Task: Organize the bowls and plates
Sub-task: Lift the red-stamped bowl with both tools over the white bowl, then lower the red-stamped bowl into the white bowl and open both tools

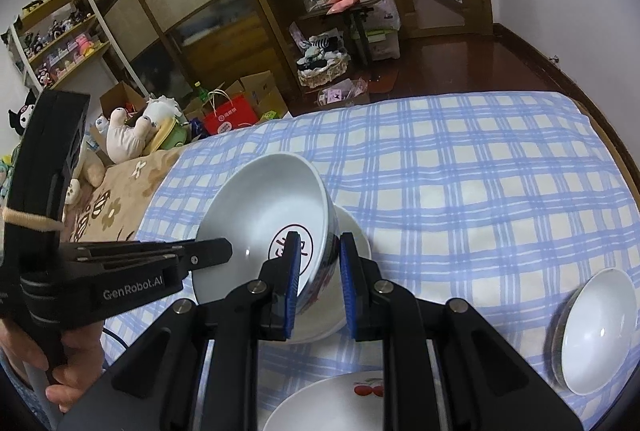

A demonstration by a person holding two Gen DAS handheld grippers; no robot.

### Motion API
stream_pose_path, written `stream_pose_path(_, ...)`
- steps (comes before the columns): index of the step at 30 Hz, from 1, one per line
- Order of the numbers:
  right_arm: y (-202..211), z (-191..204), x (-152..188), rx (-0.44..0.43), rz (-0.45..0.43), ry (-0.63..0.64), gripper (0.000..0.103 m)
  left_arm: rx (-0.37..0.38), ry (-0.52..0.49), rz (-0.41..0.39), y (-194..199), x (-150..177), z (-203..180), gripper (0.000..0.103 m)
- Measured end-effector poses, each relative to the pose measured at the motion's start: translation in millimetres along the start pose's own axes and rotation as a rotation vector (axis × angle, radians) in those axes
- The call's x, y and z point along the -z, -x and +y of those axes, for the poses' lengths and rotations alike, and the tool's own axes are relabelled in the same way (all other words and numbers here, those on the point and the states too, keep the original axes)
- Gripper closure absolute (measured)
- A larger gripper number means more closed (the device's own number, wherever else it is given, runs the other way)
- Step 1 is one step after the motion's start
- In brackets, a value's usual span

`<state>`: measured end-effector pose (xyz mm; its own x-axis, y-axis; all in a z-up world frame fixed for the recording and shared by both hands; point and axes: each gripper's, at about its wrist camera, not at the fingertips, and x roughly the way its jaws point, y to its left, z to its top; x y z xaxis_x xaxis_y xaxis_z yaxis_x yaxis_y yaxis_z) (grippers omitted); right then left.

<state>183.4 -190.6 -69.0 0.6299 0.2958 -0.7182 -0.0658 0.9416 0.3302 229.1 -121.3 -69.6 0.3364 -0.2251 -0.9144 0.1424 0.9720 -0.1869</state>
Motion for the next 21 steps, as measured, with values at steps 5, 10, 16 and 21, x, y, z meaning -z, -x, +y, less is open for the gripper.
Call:
stream_pose_path(5, -14, -1, 4, 0.011, 0.033, 0.005, 0.083, -0.011, 0.007, 0.032, -16, 4, 6, 0.092)
stream_pose_path(10, -22, 0, 7, 0.015, 0.055, 0.01, 0.083, -0.016, 0.013, 0.048, -25, 7, 11, 0.092)
stream_pose_path(16, -32, -2, 12, 0.028, 0.085, 0.013, 0.083, -0.017, -0.003, 0.048, -33, 10, 14, 0.093)
stream_pose_path(21, -39, -2, 15, 0.045, 0.104, 0.021, 0.083, -0.028, -0.002, 0.052, -37, 9, 13, 0.094)
